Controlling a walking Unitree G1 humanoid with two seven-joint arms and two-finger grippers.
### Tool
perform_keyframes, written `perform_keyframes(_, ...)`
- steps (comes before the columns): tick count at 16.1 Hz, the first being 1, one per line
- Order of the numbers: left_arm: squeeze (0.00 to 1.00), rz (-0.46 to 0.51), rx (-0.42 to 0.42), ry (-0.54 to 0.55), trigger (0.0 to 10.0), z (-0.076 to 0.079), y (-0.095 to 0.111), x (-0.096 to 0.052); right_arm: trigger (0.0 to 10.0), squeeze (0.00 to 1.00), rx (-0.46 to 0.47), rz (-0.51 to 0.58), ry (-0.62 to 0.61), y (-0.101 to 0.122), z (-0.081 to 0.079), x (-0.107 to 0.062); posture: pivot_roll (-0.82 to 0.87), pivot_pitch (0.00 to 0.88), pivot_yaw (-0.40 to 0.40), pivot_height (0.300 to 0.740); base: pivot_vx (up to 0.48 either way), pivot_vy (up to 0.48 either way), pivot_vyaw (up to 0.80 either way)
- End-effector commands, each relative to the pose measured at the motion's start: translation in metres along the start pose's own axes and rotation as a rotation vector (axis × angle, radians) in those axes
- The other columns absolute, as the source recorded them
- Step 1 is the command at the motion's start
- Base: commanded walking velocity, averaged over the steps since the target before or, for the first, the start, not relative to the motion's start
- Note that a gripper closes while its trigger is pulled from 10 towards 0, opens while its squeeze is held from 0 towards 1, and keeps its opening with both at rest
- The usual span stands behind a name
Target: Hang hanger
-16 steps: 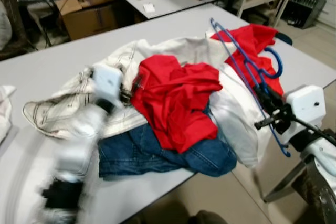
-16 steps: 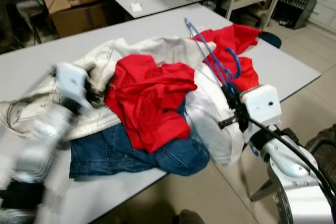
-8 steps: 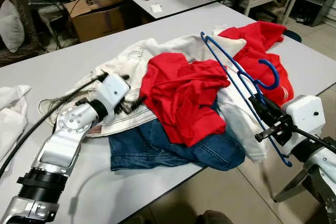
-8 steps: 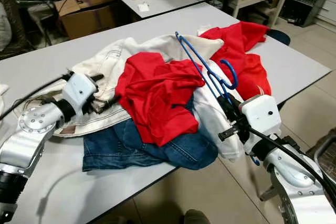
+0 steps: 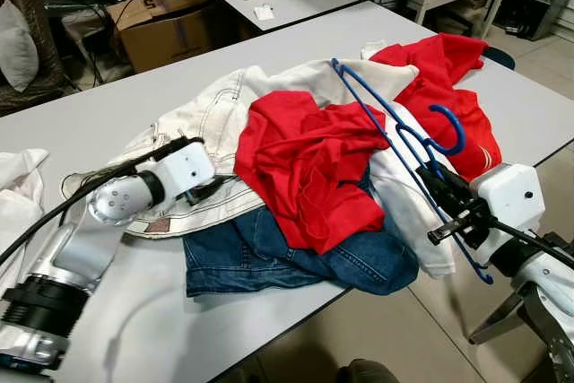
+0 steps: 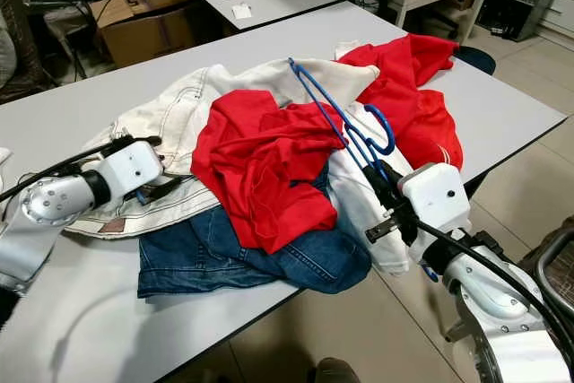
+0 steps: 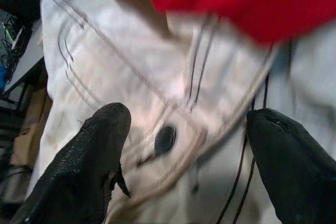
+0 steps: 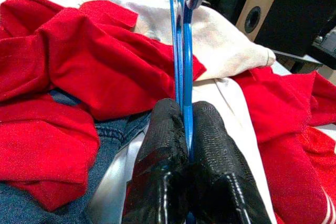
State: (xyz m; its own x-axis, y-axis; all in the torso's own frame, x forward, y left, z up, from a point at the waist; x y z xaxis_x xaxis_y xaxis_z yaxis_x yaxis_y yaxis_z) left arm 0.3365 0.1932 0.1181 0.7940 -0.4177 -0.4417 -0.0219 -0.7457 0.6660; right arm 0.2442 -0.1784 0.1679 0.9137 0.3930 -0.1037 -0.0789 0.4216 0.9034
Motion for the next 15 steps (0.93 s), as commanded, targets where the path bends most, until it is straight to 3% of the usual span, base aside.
perform_keyframes(1,0.0,-0.01,0.048,0.021,10.0,-0.007,0.0,-0.001,10.0,0.0,-0.025,0.024,0.008,0.005,0.0,0.001,-0.16,0.0,0.086,0.74,0.0,0.0,0.0)
perform_keyframes(4,0.0,-0.006,0.083,0.0,10.0,0.0,-0.001,0.003,10.0,0.0,-0.029,0.026,0.006,0.005,0.0,0.004,-0.17,0.0,0.088,0.74,0.0,0.0,0.0)
perform_keyframes(7,0.0,0.024,0.086,0.093,10.0,-0.009,0.008,0.014,10.0,0.0,-0.03,0.035,0.001,0.007,0.0,0.006,-0.17,0.0,0.092,0.74,0.0,0.0,0.0)
perform_keyframes(13,0.0,-0.101,0.18,0.205,10.0,-0.034,-0.008,0.021,10.0,0.0,-0.044,0.035,-0.003,0.006,0.0,0.01,-0.17,0.0,0.094,0.74,0.0,0.0,0.0)
perform_keyframes(15,0.0,-0.028,0.137,0.255,10.0,-0.042,0.001,0.019,10.0,0.0,-0.043,0.038,-0.008,0.006,0.0,0.011,-0.16,0.0,0.093,0.74,0.0,0.0,0.0)
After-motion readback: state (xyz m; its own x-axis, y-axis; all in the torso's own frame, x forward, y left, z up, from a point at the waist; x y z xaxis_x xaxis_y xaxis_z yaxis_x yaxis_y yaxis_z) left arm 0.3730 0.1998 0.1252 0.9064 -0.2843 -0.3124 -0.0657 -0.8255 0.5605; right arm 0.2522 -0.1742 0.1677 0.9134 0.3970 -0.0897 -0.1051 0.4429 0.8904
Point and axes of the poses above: a point about 5 cm out from each wrist's last joint towards the gripper, its own x axis pointing out of the wrist towards the gripper, its own y axis along the axis of the wrist's last joint, z = x × y, the point moved 4 cm from there along x, pointing out of the wrist towards the gripper, and after that the axes turned 7 degrees about -x, right-handed, at the moved point
